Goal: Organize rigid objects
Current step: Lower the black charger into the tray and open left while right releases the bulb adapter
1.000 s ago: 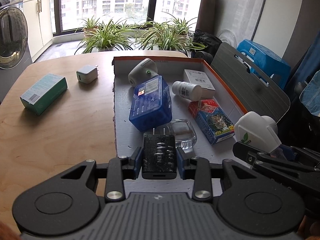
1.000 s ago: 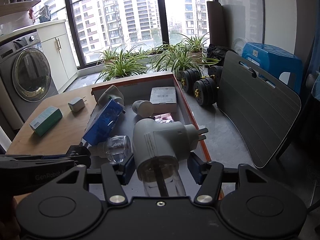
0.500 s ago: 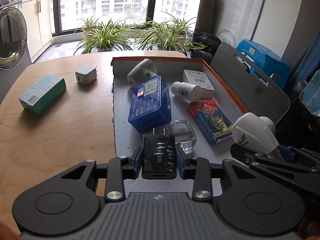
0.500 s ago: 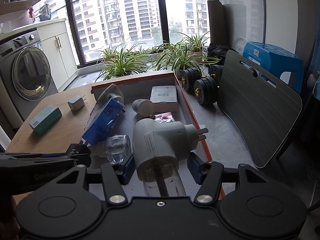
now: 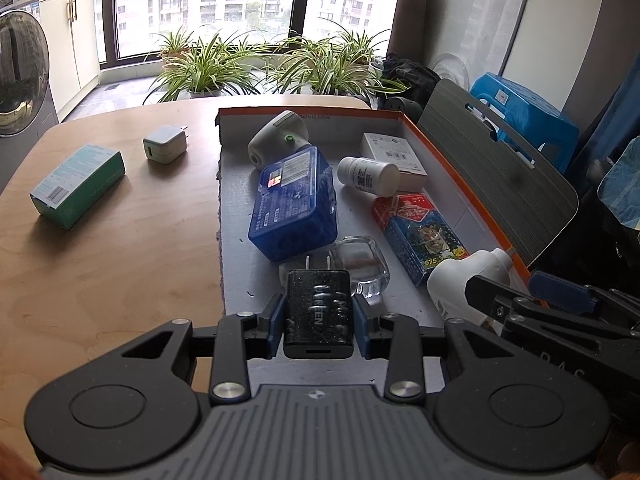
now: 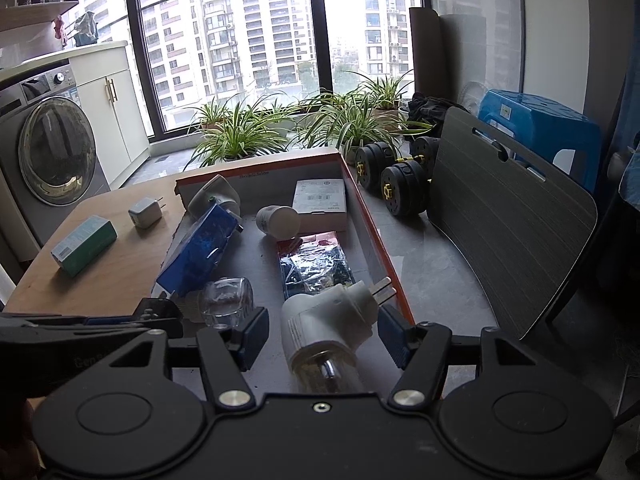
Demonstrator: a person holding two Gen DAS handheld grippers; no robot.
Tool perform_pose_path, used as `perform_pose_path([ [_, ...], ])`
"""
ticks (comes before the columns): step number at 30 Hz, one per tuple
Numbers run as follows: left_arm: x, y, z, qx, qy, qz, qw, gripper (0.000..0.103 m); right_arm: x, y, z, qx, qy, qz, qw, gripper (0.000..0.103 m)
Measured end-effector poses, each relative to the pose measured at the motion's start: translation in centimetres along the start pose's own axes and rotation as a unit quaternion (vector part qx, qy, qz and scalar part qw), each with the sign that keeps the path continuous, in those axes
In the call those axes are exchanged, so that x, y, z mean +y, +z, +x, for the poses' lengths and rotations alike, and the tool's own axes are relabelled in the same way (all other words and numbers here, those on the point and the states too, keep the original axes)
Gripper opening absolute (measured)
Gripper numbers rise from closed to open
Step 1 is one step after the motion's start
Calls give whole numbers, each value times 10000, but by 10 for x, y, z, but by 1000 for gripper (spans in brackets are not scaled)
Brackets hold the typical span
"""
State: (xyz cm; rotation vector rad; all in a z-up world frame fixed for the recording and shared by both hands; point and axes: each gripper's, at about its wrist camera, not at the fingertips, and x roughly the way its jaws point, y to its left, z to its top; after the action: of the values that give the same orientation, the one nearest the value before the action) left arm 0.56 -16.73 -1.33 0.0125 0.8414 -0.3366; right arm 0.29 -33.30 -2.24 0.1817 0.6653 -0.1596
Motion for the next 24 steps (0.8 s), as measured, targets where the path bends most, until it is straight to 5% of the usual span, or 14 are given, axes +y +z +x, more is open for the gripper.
perform_pose_path([
  [7,-5,-1,3,74,-479,101,9988,39,-1,1,-11,-142,-114,101,9998,75],
  [11,-2,-1,0,34,-439,40,9990,53,1,6,-19,-231,-126,115,9996,77],
  [17,15,6,-14,-157,-61,-52,9998,76,20,14,-23,-271,11,-67,9996,80],
  [24,55,10,-29,-188,298,-330,9988,83,54,20,-23,-217,283,-349,9988,83],
])
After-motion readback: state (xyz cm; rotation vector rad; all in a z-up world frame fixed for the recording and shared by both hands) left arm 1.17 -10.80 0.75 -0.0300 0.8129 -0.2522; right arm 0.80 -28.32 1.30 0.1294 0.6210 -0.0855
